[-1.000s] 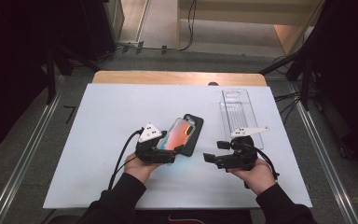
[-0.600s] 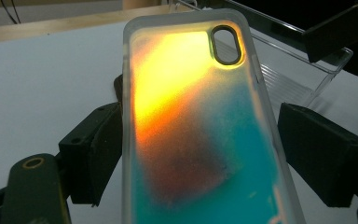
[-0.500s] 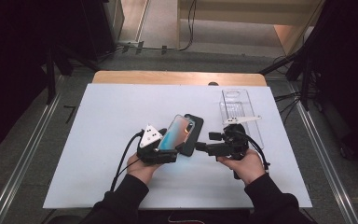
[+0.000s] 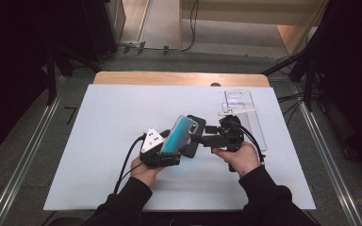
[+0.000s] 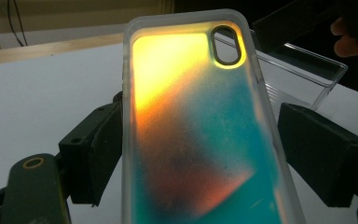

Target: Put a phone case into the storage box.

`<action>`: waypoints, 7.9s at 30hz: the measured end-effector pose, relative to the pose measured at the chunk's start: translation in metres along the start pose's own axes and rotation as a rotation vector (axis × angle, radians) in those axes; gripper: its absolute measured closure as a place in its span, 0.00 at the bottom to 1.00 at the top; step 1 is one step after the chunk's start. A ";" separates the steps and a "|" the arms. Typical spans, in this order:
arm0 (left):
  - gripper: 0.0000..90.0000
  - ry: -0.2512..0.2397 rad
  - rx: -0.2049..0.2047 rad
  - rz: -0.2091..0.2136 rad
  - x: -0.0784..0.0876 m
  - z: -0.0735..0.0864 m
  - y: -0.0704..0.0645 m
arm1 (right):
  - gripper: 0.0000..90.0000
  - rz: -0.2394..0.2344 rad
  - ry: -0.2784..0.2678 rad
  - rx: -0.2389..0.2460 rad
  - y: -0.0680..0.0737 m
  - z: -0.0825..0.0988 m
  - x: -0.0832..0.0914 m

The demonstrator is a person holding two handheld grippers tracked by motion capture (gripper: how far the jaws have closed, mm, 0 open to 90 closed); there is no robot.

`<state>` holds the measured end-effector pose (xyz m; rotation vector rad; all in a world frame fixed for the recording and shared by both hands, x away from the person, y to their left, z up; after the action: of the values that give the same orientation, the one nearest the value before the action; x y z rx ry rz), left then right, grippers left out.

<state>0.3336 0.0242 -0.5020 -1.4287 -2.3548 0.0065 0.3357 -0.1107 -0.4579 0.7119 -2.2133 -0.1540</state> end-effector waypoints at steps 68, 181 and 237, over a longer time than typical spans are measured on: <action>0.15 0.168 0.204 0.121 0.011 -0.012 -0.010 | 0.85 -0.011 0.034 -0.103 -0.012 -0.027 -0.009; 0.90 0.299 0.342 0.130 0.064 -0.067 0.030 | 0.00 0.014 -0.125 0.227 0.021 -0.007 -0.007; 0.64 0.288 0.328 0.181 0.044 -0.070 -0.002 | 0.19 0.230 -0.142 0.226 0.045 0.003 -0.045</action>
<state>0.3367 0.0477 -0.4227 -1.3706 -1.8870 0.2110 0.3375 -0.0495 -0.4750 0.5739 -2.4550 0.1689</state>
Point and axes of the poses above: each handheld gripper's, and its own axes: x roughly backward along the jaws, z roughly out of its underside, y roughly to its left, the point moved 8 cm from there along -x, roughly forward along the jaws, and after that the axes turned 13 degrees about z, right-handed, at the moved point
